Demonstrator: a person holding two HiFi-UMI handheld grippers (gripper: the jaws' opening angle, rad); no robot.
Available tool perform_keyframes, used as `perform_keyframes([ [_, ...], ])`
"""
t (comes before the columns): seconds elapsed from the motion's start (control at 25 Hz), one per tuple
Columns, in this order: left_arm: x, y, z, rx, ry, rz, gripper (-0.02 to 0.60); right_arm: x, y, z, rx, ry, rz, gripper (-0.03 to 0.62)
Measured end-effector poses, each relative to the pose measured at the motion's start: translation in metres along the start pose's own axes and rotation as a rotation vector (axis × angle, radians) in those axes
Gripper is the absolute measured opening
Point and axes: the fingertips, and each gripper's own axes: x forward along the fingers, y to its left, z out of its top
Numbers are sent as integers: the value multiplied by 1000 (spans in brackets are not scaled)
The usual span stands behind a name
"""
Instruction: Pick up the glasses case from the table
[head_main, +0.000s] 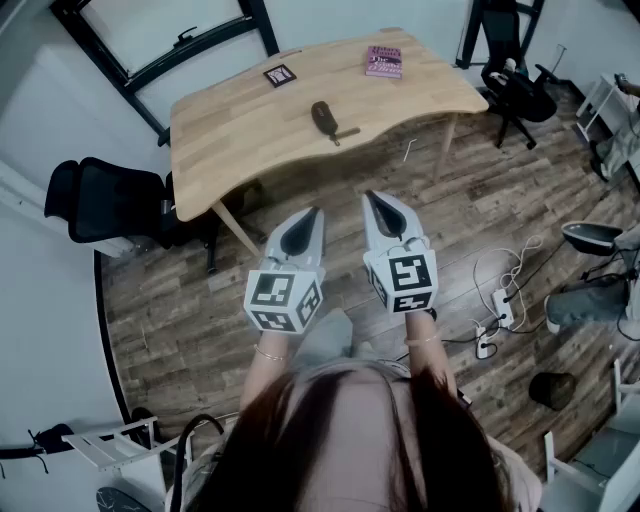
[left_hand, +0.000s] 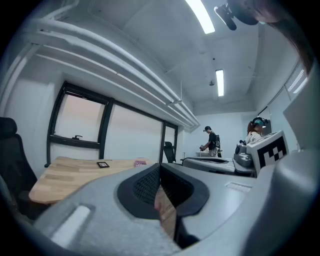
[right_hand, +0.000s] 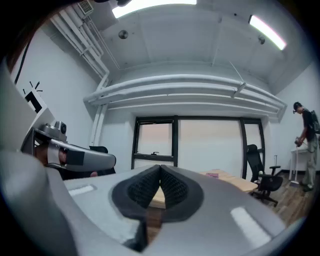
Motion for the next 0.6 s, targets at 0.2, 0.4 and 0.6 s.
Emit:
perform_keyframes([
  [0.2,21,2,3,3,-4,-3,9,10,-14,2,9,-23,2,3],
  [0.4,42,11,0,4,3,-15,9,24,-21,-2,40,-12,12,3],
  [0.6,66,27,-2,2,5,-31,9,50,-27,-6,53,-9,20,3],
])
